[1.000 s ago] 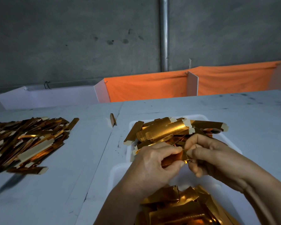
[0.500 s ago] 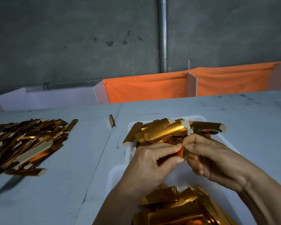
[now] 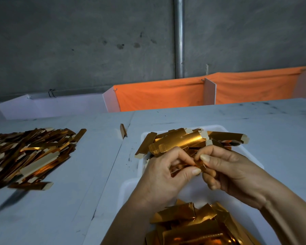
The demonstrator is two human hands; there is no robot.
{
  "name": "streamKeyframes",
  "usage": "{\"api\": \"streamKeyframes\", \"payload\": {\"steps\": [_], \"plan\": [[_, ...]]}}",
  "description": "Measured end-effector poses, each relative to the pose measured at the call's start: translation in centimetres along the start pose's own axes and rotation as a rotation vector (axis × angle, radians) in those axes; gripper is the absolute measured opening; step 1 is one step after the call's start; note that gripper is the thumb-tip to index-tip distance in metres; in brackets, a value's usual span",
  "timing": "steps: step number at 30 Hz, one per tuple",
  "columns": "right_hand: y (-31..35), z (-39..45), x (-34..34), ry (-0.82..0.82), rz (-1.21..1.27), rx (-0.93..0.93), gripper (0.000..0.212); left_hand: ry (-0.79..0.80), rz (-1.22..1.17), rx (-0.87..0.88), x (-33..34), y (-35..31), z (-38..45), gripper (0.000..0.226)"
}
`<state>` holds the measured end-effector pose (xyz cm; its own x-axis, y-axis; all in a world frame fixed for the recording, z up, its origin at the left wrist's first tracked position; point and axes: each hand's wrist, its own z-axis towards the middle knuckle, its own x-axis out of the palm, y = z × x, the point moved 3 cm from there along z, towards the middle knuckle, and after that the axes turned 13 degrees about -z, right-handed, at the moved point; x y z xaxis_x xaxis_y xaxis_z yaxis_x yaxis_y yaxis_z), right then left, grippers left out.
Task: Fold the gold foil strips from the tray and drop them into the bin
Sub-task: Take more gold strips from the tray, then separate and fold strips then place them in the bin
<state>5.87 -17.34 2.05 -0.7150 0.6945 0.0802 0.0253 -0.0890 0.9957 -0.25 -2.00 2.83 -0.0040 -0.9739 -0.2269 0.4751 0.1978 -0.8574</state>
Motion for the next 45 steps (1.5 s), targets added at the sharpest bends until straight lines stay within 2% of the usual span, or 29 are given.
{"api": "streamKeyframes", "payload": {"steps": [3, 6, 8, 11, 15, 17, 20, 22, 24, 27, 32, 41, 45], "plan": [[-0.1, -0.1, 0.0, 0.065, 0.123, 0.04, 0.02, 0.004, -0.085, 0.005, -0.1, 0.0, 0.1, 0.01], [-0.1, -0.3, -0.2, 0.123, 0.13, 0.074, 0.043, 0.035, -0.1, -0.026, -0.1, -0.1, 0.0, 0.009], [-0.2, -0.3, -0.3, 0.11, 0.067, 0.079, 0.038, 0.058, -0.081, -0.052, 0.1, 0.1, -0.1, 0.006], [-0.3, -0.2, -0.4, 0.062, -0.035, 0.095, 0.012, 0.071, -0.042, -0.083, 0.3, 0.3, -0.1, 0.003], [-0.3, -0.2, -0.7, 0.016, -0.06, 0.113, 0.023, 0.074, -0.094, -0.181, 0.2, 0.7, 0.0, 0.011], [-0.4, 0.1, -1.1, -0.11, -0.075, 0.095, 0.027, 0.11, -0.056, -0.284, 0.4, 1.1, -0.1, 0.019], [-0.5, 0.3, -2.2, -0.425, -0.11, -0.013, 0.022, 0.221, 0.059, -0.435, 1.3, 1.9, -0.4, 0.028], [-0.7, 0.3, -2.7, -0.643, -0.399, -0.088, 0.015, 0.264, 0.178, -0.441, 1.8, 1.8, -0.4, 0.026], [-0.8, 0.5, -2.5, -0.727, -0.667, -0.165, 0.018, 0.252, 0.266, -0.408, 1.9, 1.7, -0.3, 0.023], [-1.0, 1.2, -2.0, -0.739, -0.846, -0.206, 0.021, 0.182, 0.319, -0.32, 1.8, 1.5, -0.2, 0.015], [-1.1, 2.5, -2.6, -0.733, -0.894, -0.052, 0.027, 0.057, 0.401, -0.177, 1.3, 1.5, 0.1, 0.013], [-0.9, 6.2, -3.3, -0.545, -0.984, 0.092, 0.034, 0.111, 0.478, -0.133, 1.5, 1.9, -0.1, 0.024], [-0.3, 7.4, -3.7, -0.492, -1.013, 0.152, 0.031, 0.078, 0.605, -0.089, 1.7, 2.1, 0.1, 0.034]]}}
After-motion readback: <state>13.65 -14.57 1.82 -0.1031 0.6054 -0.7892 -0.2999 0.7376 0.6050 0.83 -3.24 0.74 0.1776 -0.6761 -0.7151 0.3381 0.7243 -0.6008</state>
